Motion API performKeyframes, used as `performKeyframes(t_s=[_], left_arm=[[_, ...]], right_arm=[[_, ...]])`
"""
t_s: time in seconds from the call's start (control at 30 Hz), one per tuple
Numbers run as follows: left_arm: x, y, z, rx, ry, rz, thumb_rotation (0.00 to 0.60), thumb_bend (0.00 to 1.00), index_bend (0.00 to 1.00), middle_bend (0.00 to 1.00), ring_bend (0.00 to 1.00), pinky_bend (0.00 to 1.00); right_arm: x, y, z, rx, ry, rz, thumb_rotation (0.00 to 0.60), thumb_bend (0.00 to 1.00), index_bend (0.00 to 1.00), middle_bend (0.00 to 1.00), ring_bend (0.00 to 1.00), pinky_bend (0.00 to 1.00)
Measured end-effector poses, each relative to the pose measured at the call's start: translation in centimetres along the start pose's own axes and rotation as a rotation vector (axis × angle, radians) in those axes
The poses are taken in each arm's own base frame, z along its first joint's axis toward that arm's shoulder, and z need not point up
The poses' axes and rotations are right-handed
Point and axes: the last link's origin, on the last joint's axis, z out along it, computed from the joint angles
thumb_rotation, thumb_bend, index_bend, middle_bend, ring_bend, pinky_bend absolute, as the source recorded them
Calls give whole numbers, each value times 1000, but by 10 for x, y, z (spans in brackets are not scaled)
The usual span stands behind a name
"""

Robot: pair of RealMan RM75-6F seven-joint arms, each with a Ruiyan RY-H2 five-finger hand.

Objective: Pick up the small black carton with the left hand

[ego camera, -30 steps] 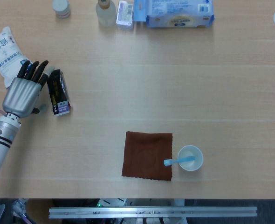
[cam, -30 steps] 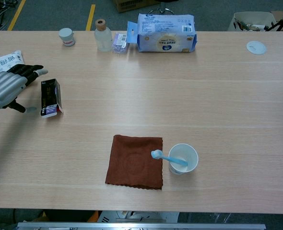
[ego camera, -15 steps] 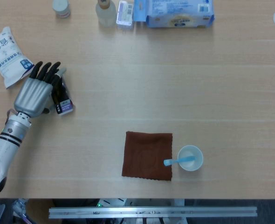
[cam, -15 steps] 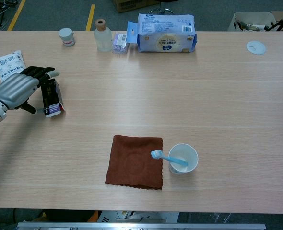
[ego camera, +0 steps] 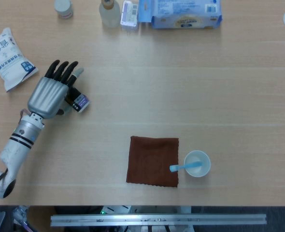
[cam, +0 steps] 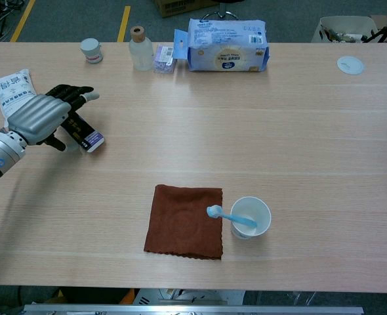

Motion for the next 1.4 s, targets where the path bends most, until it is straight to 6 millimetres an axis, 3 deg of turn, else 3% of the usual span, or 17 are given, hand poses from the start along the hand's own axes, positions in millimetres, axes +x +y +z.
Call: performKeyframes(t_s=[0.43, 0.73, 1.07, 1.4], left_arm=[[-2, 20, 22, -32, 1, -19, 600, 168, 0, 0, 0, 0], [-2, 17, 33, -8, 5, -29, 600, 168, 0, 0, 0, 0], [2, 3, 17, 29, -10, -88, 600, 168, 12, 0, 0, 0], [18, -28, -8, 127, -124, -185, 600, 168, 205, 0, 0, 0]], right_arm=[[-2, 2, -3, -12, -6, 6, 600, 191, 104, 121, 89, 183], [-3, 3, -4, -17, -8, 8, 600, 191, 104, 121, 88, 183], [-5, 2, -1, -10, -13, 10, 600, 191, 104, 121, 88, 183], [-8, -1, 1, -3, -19, 9, 600, 191, 104, 121, 88, 184]])
